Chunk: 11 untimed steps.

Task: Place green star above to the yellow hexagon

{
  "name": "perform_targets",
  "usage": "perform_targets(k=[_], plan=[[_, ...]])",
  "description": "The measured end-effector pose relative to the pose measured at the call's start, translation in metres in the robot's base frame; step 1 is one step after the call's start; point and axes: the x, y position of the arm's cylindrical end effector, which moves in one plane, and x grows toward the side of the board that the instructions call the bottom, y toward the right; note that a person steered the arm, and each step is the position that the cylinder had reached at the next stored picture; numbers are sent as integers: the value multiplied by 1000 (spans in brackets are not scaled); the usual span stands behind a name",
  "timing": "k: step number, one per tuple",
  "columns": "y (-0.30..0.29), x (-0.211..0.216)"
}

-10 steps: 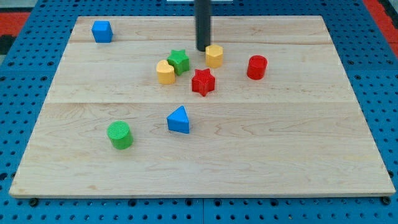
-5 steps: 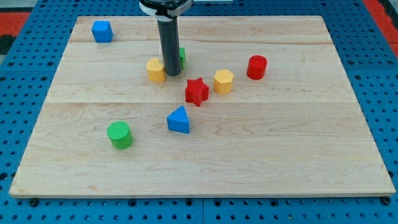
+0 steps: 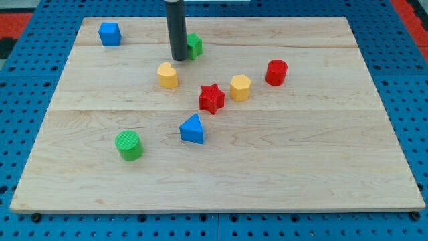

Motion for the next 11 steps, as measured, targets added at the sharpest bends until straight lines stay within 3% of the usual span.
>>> perform_targets(k=[2, 3, 4, 6, 9, 10, 11], plan=[[38, -34], [21, -21], [6, -44], [85, -53], [52, -44], [82, -43], [72, -15]])
